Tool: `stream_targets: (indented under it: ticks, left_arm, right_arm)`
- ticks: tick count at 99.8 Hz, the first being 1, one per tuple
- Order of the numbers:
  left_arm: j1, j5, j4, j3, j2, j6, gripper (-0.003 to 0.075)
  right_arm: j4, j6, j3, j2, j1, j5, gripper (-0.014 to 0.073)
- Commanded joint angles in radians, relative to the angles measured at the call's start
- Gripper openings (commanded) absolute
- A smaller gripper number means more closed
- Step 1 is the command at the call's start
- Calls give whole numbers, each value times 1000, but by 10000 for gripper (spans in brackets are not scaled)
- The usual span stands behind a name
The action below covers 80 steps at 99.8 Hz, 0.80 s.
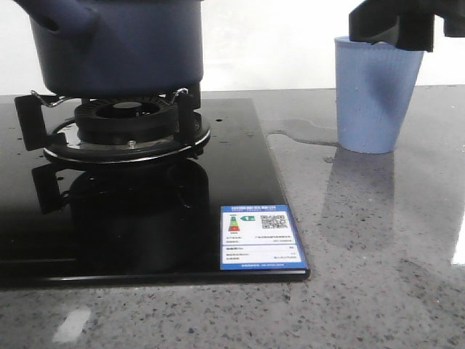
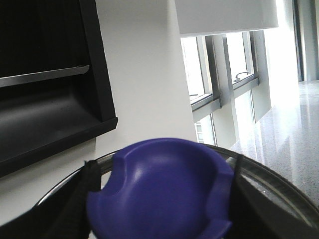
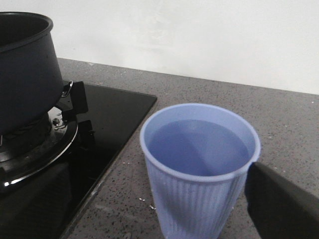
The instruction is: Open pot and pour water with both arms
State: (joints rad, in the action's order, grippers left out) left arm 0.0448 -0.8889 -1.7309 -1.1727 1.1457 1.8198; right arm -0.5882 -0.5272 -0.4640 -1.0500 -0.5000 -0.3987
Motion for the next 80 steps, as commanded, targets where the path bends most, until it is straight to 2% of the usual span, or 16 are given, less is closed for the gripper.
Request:
stream_targets:
  ticks: [1, 24, 40, 51, 69, 80]
  left_arm:
    - [0, -16, -98, -37, -26, -4, 230]
    - [0, -16, -98, -37, -26, -4, 229]
    - [0, -16, -98, -37, -26, -4, 229]
    - [0, -16, -98, -37, -26, -4, 229]
    - [0, -16, -98, -37, -26, -4, 229]
    - [0, -16, -98, -37, -26, -4, 229]
  right_arm:
    - [17, -11, -22, -7, -1, -116, 643]
    - [17, 29, -22, -105, -1, -282, 643]
    - [28, 50, -22, -169, -1, -328, 643]
    - [58, 92, -22, -207, -1, -350, 643]
    - [81, 217, -22, -269, -1, -467, 643]
    - [90, 239, -24, -311, -1, -492, 643]
